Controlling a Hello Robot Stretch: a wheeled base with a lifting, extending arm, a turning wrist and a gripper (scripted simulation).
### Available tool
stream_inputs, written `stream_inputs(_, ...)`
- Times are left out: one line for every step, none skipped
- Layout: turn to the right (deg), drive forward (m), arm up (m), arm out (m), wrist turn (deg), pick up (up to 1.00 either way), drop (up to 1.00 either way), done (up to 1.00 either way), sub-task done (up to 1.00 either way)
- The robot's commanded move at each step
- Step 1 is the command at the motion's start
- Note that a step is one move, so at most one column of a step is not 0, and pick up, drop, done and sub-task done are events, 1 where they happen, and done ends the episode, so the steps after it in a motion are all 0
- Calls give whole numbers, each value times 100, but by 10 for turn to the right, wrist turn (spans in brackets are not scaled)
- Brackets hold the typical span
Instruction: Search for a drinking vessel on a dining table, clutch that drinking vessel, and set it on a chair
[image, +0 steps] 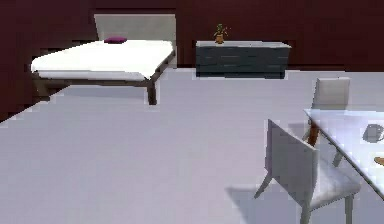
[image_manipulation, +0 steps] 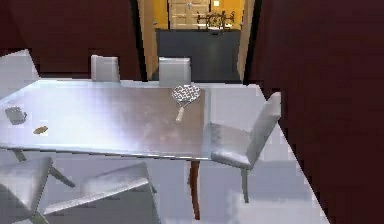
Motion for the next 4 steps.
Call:
stream_inputs(30,0,0,0,0,0,0,0,0)
stream_inputs(0,80,0,0,0,0,0,0,0)
stream_inputs(-180,0,0,0,0,0,0,0,0)
stream_inputs(450,0,0,0,0,0,0,0,0)
